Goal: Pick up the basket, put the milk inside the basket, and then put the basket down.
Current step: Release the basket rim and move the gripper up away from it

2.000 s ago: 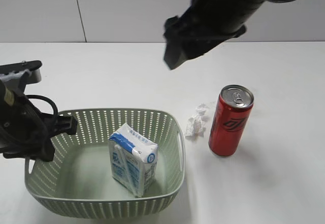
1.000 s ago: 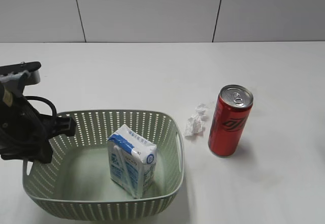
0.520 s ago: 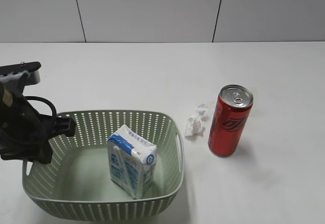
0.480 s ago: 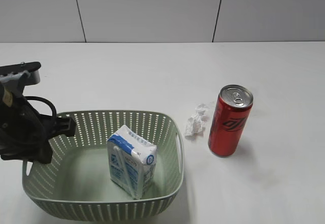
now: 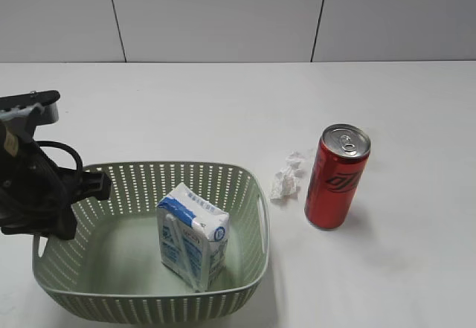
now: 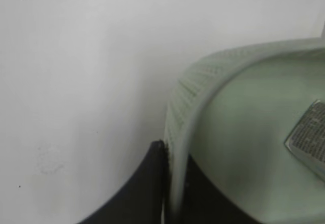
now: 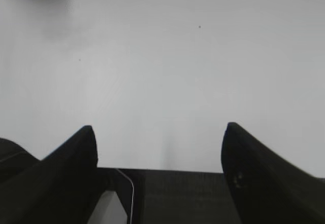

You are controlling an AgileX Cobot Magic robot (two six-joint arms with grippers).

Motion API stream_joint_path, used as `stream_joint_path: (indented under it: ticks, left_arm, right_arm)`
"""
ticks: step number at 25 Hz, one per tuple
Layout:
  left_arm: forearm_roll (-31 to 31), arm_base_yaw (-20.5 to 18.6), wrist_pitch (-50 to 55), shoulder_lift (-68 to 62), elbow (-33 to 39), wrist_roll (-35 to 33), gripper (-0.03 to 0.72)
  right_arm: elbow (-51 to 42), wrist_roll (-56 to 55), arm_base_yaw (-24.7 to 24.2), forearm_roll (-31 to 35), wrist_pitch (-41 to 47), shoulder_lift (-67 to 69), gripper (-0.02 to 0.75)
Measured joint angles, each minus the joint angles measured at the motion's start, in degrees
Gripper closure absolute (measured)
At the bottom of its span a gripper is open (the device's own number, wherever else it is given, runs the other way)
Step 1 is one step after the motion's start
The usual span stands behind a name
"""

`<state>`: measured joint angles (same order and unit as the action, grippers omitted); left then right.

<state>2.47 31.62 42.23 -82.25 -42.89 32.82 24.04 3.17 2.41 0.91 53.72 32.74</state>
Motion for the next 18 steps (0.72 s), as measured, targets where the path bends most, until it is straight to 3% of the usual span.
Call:
stream_joint_path:
  ticks: [9, 18]
  left_arm:
    - [-0.33, -0.31, 1.62, 0.0, -2.34, 0.0, 0.68]
    - [-1.21, -6.23, 4.69, -5.86, -15.44, -4.28, 0.68]
  right_arm:
    - [0.0, 0.0, 0.0, 0.0, 0.11, -18.19, 0.146]
    - [-0.1, 0.0, 0.0, 0.0, 0.25, -32.89, 0.145]
